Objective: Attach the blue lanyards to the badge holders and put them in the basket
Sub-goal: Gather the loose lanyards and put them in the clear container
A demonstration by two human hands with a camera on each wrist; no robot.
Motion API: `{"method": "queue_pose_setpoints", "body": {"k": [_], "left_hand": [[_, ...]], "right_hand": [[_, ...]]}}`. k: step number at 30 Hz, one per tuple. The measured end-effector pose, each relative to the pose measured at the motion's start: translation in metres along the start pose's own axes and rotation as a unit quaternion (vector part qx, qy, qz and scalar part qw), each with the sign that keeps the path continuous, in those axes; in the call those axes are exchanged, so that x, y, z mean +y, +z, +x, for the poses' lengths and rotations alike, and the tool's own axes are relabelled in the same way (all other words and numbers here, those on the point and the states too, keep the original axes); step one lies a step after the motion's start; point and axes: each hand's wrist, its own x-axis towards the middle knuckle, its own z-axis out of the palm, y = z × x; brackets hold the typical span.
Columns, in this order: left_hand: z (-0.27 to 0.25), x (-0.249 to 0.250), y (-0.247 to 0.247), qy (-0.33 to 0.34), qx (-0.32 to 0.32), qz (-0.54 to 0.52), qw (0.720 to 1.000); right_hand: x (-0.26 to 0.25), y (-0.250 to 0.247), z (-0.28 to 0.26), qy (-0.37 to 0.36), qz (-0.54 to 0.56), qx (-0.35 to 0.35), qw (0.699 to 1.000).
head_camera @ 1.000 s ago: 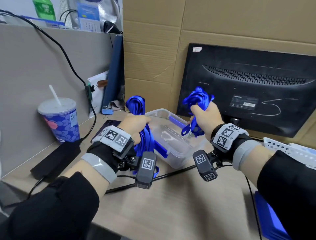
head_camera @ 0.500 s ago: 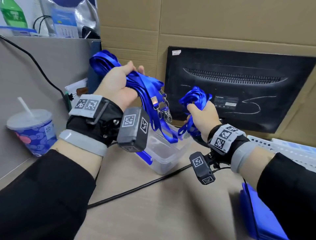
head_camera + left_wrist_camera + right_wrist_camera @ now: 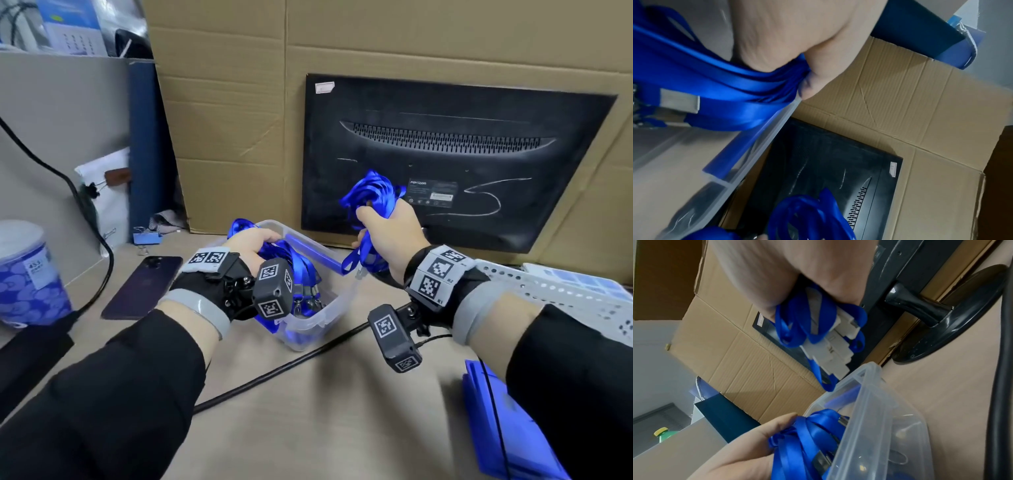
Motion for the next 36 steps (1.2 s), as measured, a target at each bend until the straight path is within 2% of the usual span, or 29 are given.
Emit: {"method": "queue_pose_setpoints", "body": {"k": [3, 6, 8, 11, 13, 18, 23, 25, 28, 33, 36], "left_hand": [[-0.012, 0.005, -0.007, 0.011, -0.002, 0.050, 0.999], [-0.030, 0.013, -0.020, 0.000, -0.033, 0.025, 0.999], [-0.047, 0.021, -0.029, 0.005, -0.031, 0.012, 0.999], [-0.069, 0.028, -0.041, 0.076, 0.035, 0.047, 0.995], [-0.077, 0.027, -0.048, 0.098, 0.062, 0.088, 0.989], [-0.085, 0.003, -0.056, 0.031, -0.019, 0.115, 0.993], [-0.064, -0.015, -0.048, -0.010, -0.089, 0.013, 0.996], [-0.058, -0.015, -0.040, -0.024, -0.086, -0.002, 0.996], [-0.050, -0.014, -0.029, 0.012, -0.082, -0.040, 0.996], [-0.044, -0.027, -0.003, 0.088, -0.059, -0.105, 0.989], [-0.052, -0.037, 0.005, 0.045, -0.136, -0.091, 0.986]], "right_hand": [[0.000, 0.001, -0.001, 0.005, -0.006, 0.004, 1.000], [-0.001, 0.005, -0.006, 0.013, -0.012, 0.000, 1.000], [-0.004, 0.007, -0.013, 0.007, -0.017, -0.005, 1.000], [-0.010, 0.007, -0.021, -0.006, -0.027, -0.003, 1.000], [-0.013, 0.007, -0.025, -0.010, -0.031, 0.000, 0.999], [-0.020, 0.003, -0.034, -0.009, -0.034, -0.022, 0.999], [-0.020, -0.002, -0.037, 0.004, -0.055, -0.062, 0.997], [-0.018, -0.006, -0.037, 0.003, -0.047, -0.065, 0.997], [-0.014, -0.012, -0.035, 0.016, -0.032, -0.076, 0.996], [-0.014, -0.035, -0.038, 0.035, -0.054, -0.134, 0.989], [-0.021, -0.050, -0.047, 0.019, -0.079, -0.216, 0.973]]}}
